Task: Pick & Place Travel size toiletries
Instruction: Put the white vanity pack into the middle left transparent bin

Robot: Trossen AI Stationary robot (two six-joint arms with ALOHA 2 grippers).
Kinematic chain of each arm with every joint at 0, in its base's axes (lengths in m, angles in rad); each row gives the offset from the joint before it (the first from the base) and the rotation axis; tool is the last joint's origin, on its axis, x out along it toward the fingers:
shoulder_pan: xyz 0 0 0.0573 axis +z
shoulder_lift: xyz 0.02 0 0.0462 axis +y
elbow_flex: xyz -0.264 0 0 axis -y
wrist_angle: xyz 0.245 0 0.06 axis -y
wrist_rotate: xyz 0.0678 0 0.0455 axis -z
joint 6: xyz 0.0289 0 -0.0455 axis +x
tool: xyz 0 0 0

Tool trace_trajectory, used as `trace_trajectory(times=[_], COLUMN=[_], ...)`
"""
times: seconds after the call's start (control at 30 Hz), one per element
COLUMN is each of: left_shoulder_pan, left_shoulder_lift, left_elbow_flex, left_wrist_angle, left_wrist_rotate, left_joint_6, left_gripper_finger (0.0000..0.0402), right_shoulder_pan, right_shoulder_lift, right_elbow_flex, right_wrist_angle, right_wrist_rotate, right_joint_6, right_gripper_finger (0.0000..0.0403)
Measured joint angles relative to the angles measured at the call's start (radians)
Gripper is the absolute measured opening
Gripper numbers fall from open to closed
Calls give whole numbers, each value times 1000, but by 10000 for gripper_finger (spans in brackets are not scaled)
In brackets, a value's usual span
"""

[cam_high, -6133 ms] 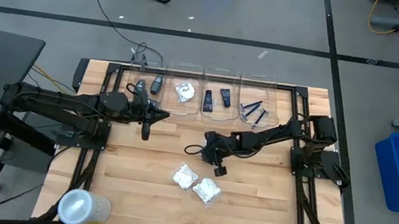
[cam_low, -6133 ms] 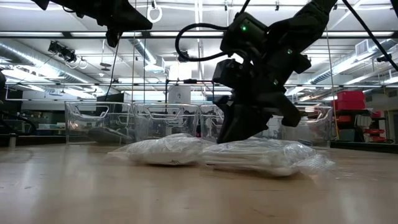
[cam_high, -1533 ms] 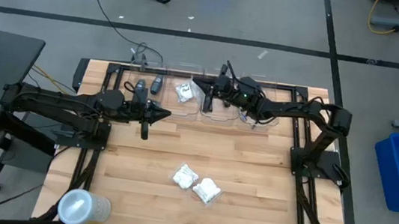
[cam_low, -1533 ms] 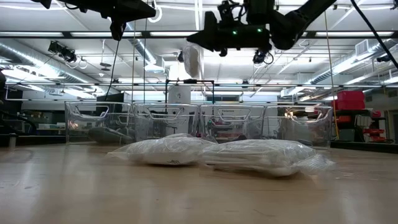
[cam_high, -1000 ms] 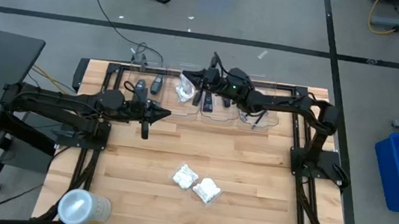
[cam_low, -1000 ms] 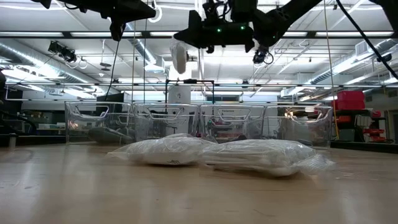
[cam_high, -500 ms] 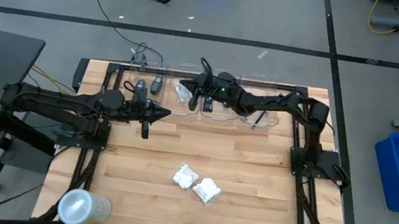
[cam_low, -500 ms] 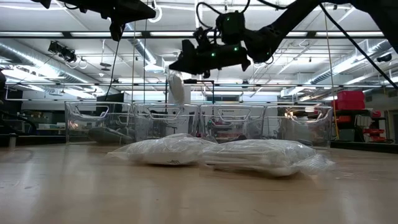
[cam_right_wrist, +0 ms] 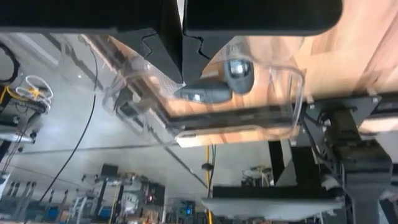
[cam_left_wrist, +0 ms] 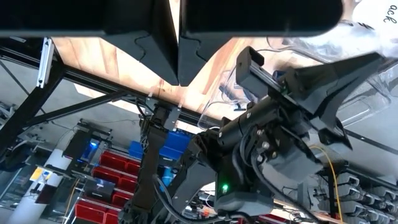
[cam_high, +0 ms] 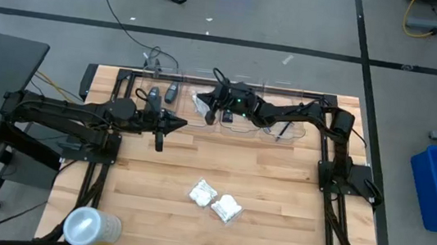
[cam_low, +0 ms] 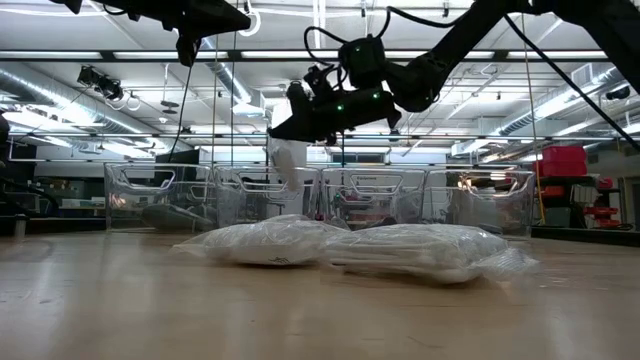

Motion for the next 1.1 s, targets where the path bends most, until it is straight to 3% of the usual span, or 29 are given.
trace_trajectory(times=[0.63,1.1], left_shoulder_pan=[0,0], left_shoulder_lift=[0,0], left_elbow_flex=[0,0], left_wrist_angle=[0,0], left_wrist_rotate=[0,0], left_joint_6=[-1,11], left_gripper_finger=[14,17], right_shoulder_pan=[0,1], right_shoulder_lift=[0,-1], right_elbow_flex=[0,0], right_wrist_angle=[-18,-18], right_wrist_rotate=[2,1], right_joint_6=[-4,-8], right_gripper_finger=[5,99])
